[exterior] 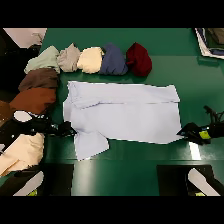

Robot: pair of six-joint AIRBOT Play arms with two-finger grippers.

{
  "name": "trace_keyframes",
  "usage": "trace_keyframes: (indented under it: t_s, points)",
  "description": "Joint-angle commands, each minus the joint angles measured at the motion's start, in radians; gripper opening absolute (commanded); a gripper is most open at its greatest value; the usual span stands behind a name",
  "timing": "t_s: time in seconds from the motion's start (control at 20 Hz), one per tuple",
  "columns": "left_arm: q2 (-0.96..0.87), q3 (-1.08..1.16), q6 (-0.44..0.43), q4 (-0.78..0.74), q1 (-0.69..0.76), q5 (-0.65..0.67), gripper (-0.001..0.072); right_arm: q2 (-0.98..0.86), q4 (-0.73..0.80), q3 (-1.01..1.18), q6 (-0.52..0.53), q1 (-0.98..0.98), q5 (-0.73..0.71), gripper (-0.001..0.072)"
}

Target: Fold the shirts.

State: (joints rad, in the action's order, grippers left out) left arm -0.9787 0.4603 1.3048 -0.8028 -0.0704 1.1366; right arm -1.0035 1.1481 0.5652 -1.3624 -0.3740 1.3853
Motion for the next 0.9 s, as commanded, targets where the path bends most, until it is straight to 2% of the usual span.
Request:
trace_keyframes:
  t_s: [0.0, 0.1, 0.15, 0.2, 0.4, 0.6, 0.7, 0.85]
  points:
    - [0.001, 0.007, -0.005, 0.003, 0.000, 0.009, 0.0022, 0.008, -0.091, -0.079, 0.023, -0.018, -0.070, 0.0441]
    - [0.001, 0.007, -0.007, 0.002, 0.000, 0.019, 0.0022, 0.008, -0.083, -0.079, 0.037, -0.016, -0.064, 0.0248]
    - [0.001, 0.010, -0.019, 0.002, 0.000, 0.027, 0.0022, 0.008, -0.080, -0.079, 0.061, -0.016, -0.047, 0.0053]
    - [0.001, 0.020, -0.029, 0.001, 0.000, 0.040, 0.0021, 0.008, -0.074, -0.075, 0.071, -0.016, -0.023, 0.0024]
    - [0.068, 0.123, -0.026, -0.028, 0.000, 0.155, 0.0021, 0.098, 0.079, 0.009, 0.051, -0.016, 0.162, 0.0023]
    - [0.249, 0.130, 0.059, -0.017, 0.000, 0.242, 0.0022, 0.280, 0.128, 0.084, -0.018, -0.016, 0.246, 0.0023]
    - [0.270, 0.166, 0.059, 0.005, 0.000, 0.230, 0.0021, 0.309, 0.118, 0.142, -0.036, -0.013, 0.223, 0.0023]
    - [0.211, 0.277, 0.052, -0.003, 0.000, 0.104, 0.0022, 0.214, 0.102, 0.264, -0.036, 0.048, 0.169, 0.0023]
